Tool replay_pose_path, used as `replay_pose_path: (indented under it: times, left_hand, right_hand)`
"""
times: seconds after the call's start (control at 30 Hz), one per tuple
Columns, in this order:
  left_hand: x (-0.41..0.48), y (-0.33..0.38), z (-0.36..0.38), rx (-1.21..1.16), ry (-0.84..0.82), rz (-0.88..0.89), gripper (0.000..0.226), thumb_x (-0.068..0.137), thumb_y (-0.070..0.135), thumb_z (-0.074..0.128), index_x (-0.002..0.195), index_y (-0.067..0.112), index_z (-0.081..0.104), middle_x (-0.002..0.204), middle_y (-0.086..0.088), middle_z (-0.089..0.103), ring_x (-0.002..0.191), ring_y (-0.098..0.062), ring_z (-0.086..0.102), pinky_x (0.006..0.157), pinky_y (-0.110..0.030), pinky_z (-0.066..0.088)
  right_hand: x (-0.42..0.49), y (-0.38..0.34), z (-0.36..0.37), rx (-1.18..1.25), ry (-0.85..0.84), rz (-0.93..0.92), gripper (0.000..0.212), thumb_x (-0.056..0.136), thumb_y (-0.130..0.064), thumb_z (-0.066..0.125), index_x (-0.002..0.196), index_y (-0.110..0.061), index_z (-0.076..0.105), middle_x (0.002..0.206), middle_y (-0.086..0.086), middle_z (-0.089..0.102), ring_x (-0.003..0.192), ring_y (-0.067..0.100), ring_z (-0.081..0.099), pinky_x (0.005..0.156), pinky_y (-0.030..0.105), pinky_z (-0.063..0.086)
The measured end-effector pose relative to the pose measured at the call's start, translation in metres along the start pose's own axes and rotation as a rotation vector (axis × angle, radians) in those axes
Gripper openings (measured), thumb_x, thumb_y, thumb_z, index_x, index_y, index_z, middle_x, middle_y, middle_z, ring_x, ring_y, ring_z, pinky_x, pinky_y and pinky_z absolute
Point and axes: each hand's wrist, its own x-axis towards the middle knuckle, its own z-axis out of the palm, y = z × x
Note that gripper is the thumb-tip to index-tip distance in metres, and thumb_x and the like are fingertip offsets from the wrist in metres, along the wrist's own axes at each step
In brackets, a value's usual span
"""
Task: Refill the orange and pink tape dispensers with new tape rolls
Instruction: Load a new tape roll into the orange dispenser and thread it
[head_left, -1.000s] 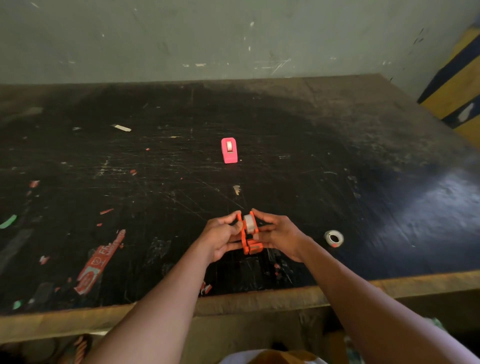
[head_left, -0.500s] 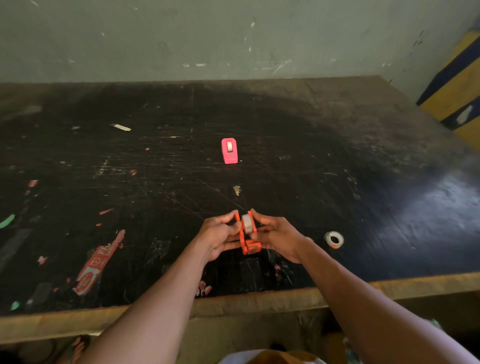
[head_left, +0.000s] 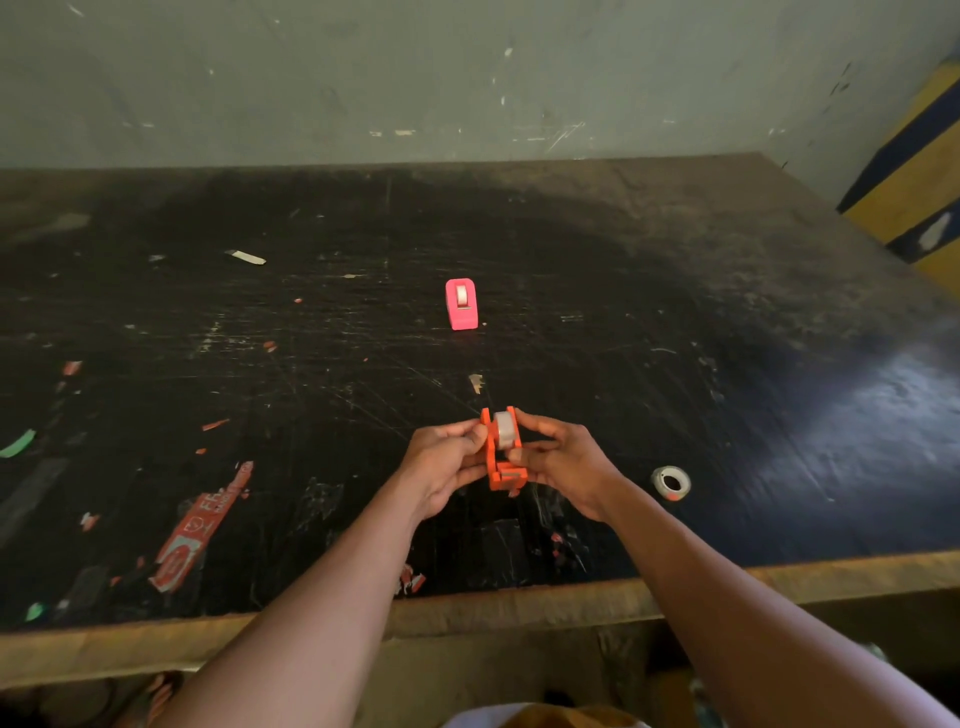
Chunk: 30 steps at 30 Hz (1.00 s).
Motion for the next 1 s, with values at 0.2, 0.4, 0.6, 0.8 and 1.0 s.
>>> replay_pose_path:
  times: [0.2,0.4,0.6,0.8,1.0]
  left_hand:
    - [-0.005,0.002,0.001,0.139,-0.126,-0.017,0.053,0.095,-0.009,0.053,0.128,0.031,0.062,0.111,-0.013,0.077,0.1,-0.024,0.076,0.087,-0.037,0.057]
    - [-0.003,0.0,-0.001,0.226,-0.119,-0.014,0.057,0.09,-0.007,0.062,0.13,0.033,0.056,0.1,-0.011,0.08,0.095,-0.022,0.078,0.082,-0.036,0.057]
    - [-0.001,-0.001,-0.001,0.229,-0.139,-0.016,0.05,0.091,-0.005,0.059,0.124,0.033,0.059,0.099,-0.012,0.08,0.094,-0.022,0.078,0.079,-0.034,0.057]
    - [-0.003,0.0,-0.001,0.214,-0.139,-0.012,0.05,0.091,-0.006,0.059,0.122,0.033,0.061,0.098,-0.01,0.08,0.093,-0.022,0.078,0.074,-0.031,0.058]
    - [-0.005,0.001,0.001,0.204,-0.129,0.002,0.053,0.09,-0.008,0.06,0.128,0.029,0.056,0.099,-0.012,0.08,0.093,-0.022,0.078,0.079,-0.035,0.056]
  right_hand:
    - [0.004,-0.001,-0.003,-0.028,0.03,-0.021,0.052,0.093,0.002,0.06,0.137,-0.023,0.053,0.105,0.015,0.076,0.099,0.026,0.073,0.082,0.036,0.06]
    - [0.003,-0.002,-0.006,-0.141,0.021,0.051,0.058,0.094,-0.003,0.06,0.14,-0.036,0.049,0.102,0.009,0.077,0.097,0.023,0.074,0.086,0.04,0.059]
    - [0.001,-0.006,-0.003,-0.122,0.029,0.055,0.058,0.094,0.0,0.059,0.141,-0.033,0.049,0.099,0.009,0.077,0.093,0.022,0.075,0.076,0.033,0.059]
    - [0.0,-0.01,-0.001,-0.142,0.034,0.065,0.057,0.094,-0.001,0.058,0.141,-0.033,0.049,0.103,0.01,0.076,0.093,0.021,0.075,0.077,0.032,0.058]
    - [0.0,-0.013,0.001,-0.155,0.047,0.061,0.055,0.095,-0.002,0.057,0.139,-0.034,0.05,0.106,0.01,0.076,0.096,0.021,0.074,0.085,0.039,0.059]
